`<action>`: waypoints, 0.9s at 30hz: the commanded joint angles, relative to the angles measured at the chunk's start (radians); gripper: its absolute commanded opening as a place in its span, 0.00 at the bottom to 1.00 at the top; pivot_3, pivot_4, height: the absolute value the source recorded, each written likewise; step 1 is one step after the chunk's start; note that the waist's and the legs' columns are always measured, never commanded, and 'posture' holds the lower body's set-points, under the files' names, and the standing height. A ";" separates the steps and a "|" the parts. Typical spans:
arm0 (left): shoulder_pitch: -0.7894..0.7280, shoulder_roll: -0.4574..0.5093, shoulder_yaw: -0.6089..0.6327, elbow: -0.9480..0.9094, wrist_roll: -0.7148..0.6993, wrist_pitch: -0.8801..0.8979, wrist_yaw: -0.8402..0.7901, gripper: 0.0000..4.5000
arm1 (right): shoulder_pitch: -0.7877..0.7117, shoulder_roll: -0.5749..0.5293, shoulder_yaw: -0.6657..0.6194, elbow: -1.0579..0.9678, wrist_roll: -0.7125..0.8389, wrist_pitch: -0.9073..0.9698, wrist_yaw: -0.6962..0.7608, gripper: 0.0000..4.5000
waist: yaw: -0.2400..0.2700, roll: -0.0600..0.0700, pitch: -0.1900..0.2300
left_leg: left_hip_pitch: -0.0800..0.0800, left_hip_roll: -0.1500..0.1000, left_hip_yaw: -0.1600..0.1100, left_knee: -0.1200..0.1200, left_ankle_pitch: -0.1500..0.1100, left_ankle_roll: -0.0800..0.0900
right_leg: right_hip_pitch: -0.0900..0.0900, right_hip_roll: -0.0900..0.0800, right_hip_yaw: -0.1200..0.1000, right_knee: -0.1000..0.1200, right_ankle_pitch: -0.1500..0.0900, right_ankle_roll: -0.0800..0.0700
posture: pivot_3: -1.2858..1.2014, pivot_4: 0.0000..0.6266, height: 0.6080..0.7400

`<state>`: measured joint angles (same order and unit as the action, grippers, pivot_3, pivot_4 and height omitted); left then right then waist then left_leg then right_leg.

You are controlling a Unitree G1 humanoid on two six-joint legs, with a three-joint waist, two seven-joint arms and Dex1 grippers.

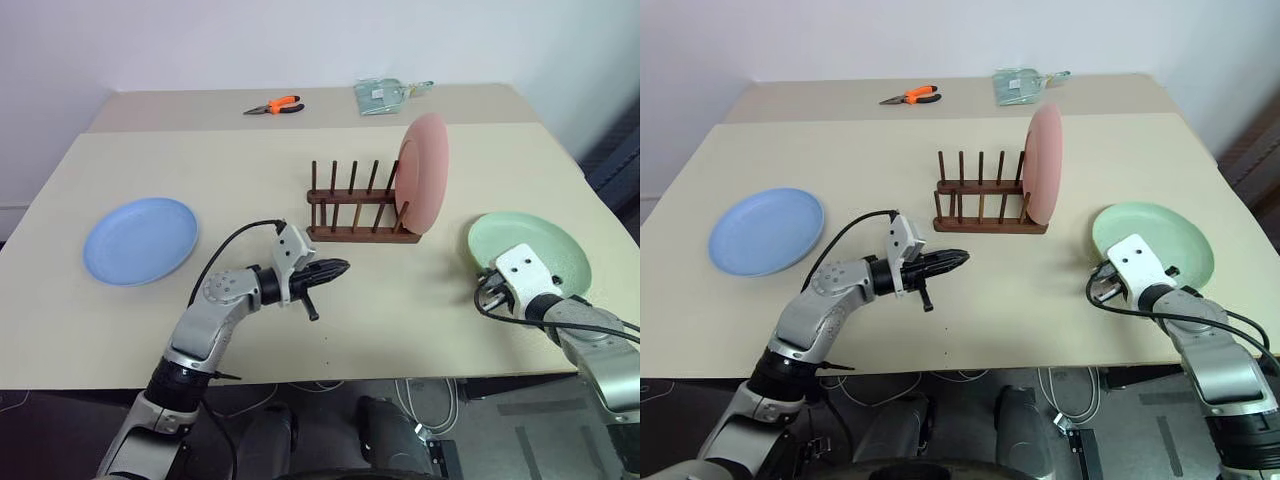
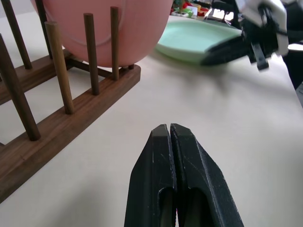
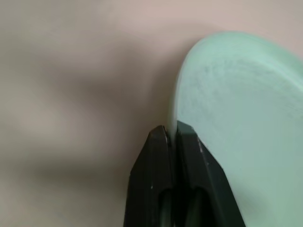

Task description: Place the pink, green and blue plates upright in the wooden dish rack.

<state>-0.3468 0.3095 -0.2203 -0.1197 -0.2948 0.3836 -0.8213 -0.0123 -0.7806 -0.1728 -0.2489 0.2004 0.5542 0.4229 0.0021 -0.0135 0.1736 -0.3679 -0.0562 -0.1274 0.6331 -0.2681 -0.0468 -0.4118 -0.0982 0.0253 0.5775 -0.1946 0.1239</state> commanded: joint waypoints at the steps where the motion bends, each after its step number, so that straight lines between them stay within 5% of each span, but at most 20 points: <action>1: 0.002 -0.004 0.009 -0.020 0.000 -0.025 0.012 0.01 | -0.072 0.015 -0.130 -0.029 0.063 -0.036 0.013 0.01 | 0.001 0.000 0.000 | 0.000 0.000 0.000 0.000 0.000 0.000 | 0.000 0.000 0.000 0.000 0.000 0.000 | 0.52 0.24 1.00; 8: 0.008 0.010 0.030 0.001 0.006 -0.052 0.026 0.01 | -0.439 0.051 -0.313 -0.149 0.413 0.065 0.009 0.01 | 0.000 0.001 0.001 | 0.000 0.000 0.000 0.000 0.000 0.000 | -0.001 0.000 0.000 0.001 0.000 0.000 | 0.52 0.24 1.00; 16: 0.008 0.042 0.107 0.045 0.000 -0.090 0.051 0.01 | -0.779 0.310 -0.176 -0.261 0.900 0.233 -0.210 0.01 | -0.001 0.001 0.000 | -0.001 0.001 -0.004 -0.001 0.000 0.000 | -0.002 0.000 -0.002 0.001 0.003 -0.004 | 0.52 0.24 1.00; 21: 0.042 0.082 0.121 0.036 0.010 -0.103 0.048 0.01 | -0.791 0.543 -0.105 -0.163 0.958 0.232 -0.443 0.01 | -0.010 0.001 0.000 | -0.004 0.000 -0.005 -0.001 0.000 0.000 | -0.005 0.000 -0.002 0.002 0.003 -0.004 | 0.52 0.24 1.00; 27: 0.072 0.084 0.121 -0.007 -0.003 -0.091 0.062 0.01 | -0.745 0.607 -0.125 -0.063 1.003 0.216 -0.522 0.01 | -0.014 0.001 0.000 | -0.005 -0.001 -0.005 -0.002 0.001 -0.001 | -0.008 0.000 -0.002 0.003 0.005 -0.001 | 0.52 0.24 1.00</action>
<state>-0.2753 0.3919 -0.1162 -0.0762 -0.2858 0.2998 -0.7616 -0.7460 -0.1831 -0.2785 -0.3021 1.1707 0.7967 -0.0856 -0.0121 -0.0120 0.1738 -0.3734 -0.0567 -0.1317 0.6312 -0.2672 -0.0478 -0.4205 -0.0979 0.0236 0.5810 -0.1897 0.1227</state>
